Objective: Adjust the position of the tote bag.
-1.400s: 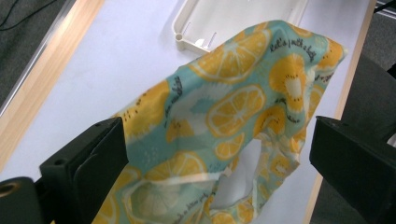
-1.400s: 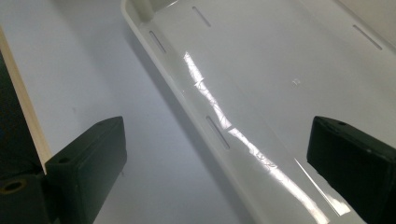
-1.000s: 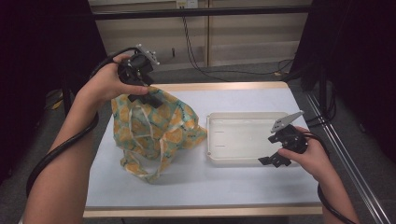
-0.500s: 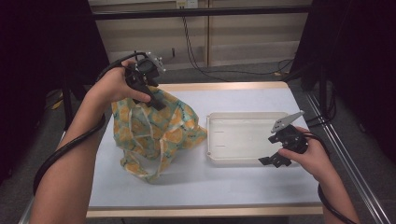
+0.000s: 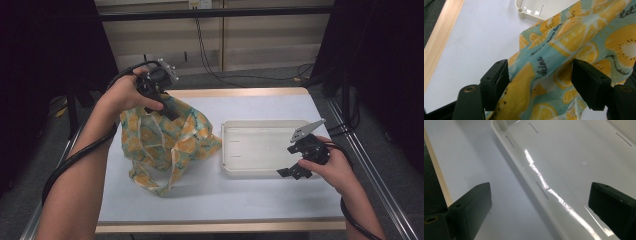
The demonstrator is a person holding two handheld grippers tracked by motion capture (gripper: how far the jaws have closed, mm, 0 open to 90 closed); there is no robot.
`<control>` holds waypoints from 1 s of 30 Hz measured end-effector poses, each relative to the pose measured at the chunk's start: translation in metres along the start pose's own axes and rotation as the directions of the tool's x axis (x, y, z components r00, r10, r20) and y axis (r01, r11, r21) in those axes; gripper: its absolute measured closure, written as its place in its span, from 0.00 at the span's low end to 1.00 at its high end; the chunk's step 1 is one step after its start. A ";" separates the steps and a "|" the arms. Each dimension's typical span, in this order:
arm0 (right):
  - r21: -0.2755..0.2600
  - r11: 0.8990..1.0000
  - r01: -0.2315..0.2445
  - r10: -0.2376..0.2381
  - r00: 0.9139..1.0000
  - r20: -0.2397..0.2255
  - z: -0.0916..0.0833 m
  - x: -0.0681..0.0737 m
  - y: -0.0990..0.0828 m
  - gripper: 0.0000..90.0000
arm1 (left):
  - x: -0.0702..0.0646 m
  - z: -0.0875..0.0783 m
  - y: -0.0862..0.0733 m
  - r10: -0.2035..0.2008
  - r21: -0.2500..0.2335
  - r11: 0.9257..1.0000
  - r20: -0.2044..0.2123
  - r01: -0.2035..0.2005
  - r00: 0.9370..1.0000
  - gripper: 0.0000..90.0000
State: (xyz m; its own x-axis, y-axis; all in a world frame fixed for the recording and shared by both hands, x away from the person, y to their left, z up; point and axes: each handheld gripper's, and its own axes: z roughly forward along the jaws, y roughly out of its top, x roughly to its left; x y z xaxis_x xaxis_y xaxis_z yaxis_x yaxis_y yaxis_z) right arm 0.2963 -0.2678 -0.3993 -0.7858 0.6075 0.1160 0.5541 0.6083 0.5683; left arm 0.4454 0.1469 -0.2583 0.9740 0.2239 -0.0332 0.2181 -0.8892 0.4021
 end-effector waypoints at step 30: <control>0.011 1.000 -0.016 0.017 1.000 -0.006 0.003 0.000 -0.001 0.05 | 0.003 -0.009 0.010 -0.130 0.023 0.991 0.048 0.129 0.990 1.00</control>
State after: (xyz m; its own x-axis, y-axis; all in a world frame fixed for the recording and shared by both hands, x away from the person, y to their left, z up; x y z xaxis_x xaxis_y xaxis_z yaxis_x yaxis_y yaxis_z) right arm 0.2969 -0.2666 -0.4021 -0.7781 0.6146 0.1299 0.5698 0.6035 0.5577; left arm 0.4497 0.1426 -0.2457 0.9393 0.3180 -0.1285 0.3429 -0.8621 0.3731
